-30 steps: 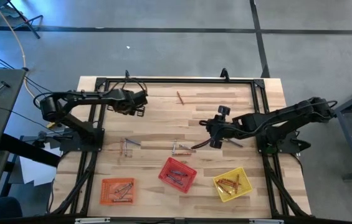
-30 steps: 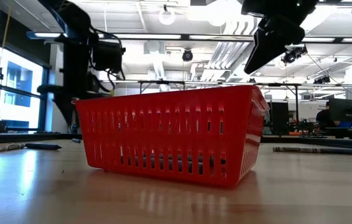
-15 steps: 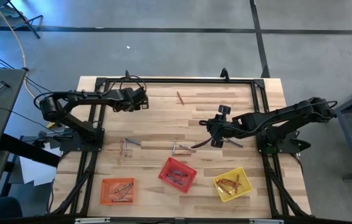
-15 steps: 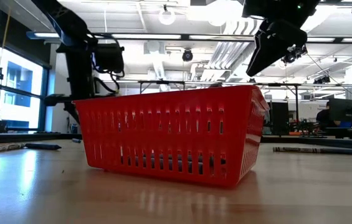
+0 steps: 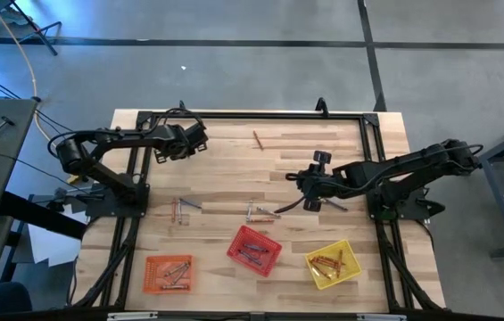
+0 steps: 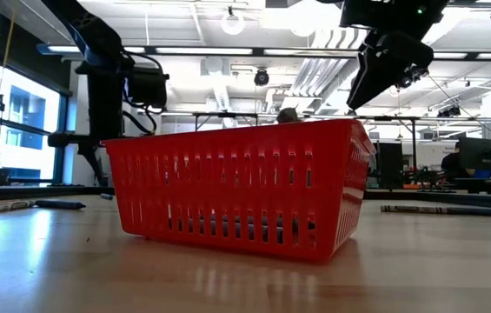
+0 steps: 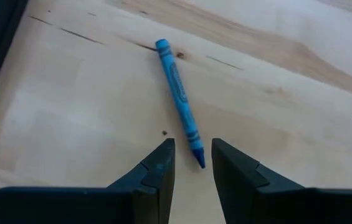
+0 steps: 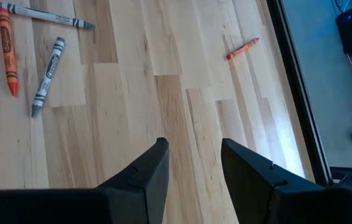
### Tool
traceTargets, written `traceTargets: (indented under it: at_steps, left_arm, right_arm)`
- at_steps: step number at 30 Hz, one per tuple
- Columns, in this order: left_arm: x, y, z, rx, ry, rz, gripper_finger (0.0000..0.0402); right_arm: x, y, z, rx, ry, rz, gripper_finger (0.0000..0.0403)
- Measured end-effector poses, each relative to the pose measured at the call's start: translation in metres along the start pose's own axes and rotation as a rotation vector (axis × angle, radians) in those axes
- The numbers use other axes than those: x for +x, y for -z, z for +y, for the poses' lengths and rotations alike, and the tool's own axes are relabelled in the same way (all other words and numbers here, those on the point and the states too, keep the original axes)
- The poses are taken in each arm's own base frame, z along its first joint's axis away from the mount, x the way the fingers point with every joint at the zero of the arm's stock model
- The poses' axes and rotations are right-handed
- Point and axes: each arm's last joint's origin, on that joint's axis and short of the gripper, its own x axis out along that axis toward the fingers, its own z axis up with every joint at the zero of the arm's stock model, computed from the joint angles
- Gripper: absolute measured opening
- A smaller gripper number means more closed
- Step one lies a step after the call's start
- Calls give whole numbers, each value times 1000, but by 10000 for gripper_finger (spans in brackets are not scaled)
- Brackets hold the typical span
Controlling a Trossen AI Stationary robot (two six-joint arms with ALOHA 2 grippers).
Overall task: Sort crayons
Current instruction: Put the blue crayon into the red bin
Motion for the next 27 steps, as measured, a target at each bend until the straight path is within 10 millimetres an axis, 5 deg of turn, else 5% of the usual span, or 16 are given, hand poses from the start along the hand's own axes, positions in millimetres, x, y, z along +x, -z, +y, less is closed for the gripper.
traceTargets:
  at_steps: [27]
  left_arm:
    - [19, -18, -2, -146, 11, 75, 92]
  right_arm:
    - [0, 0, 0, -37, 0, -1, 139]
